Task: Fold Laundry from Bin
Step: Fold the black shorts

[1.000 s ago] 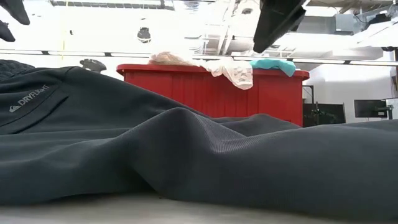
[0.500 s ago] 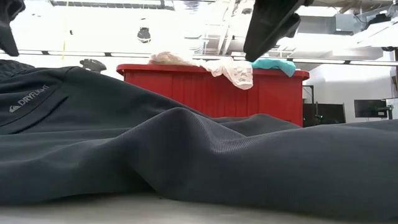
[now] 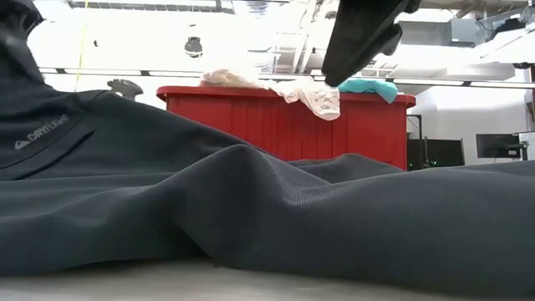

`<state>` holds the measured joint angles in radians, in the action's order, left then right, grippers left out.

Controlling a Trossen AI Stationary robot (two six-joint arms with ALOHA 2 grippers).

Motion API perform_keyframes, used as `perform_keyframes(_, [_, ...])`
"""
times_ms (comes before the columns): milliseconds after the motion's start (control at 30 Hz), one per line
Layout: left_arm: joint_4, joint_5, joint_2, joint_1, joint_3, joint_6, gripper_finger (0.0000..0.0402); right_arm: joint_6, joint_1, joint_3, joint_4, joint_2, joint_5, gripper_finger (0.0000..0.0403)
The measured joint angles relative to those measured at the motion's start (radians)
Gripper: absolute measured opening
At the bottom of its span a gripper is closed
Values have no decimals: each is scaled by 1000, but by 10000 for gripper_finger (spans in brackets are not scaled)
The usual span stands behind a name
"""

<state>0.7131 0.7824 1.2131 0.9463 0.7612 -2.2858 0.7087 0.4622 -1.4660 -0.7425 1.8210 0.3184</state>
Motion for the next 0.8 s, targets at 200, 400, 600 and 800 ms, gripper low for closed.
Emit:
perform_keyframes(200, [123, 38, -10, -3, 145, 72, 2, 25, 0, 46, 45, 0, -2, 116])
perform_keyframes(400, [200, -17, -8, 1, 211, 55, 1, 25, -6, 49, 56, 0, -2, 116])
perform_keyframes(600, [303, -142, 56, 37, 211, -81, 0, 18, -6, 49, 50, 0, -1, 116])
perform_keyframes(800, [358, -215, 104, 42, 211, -92, 0, -2, -12, 49, 51, 0, 0, 116])
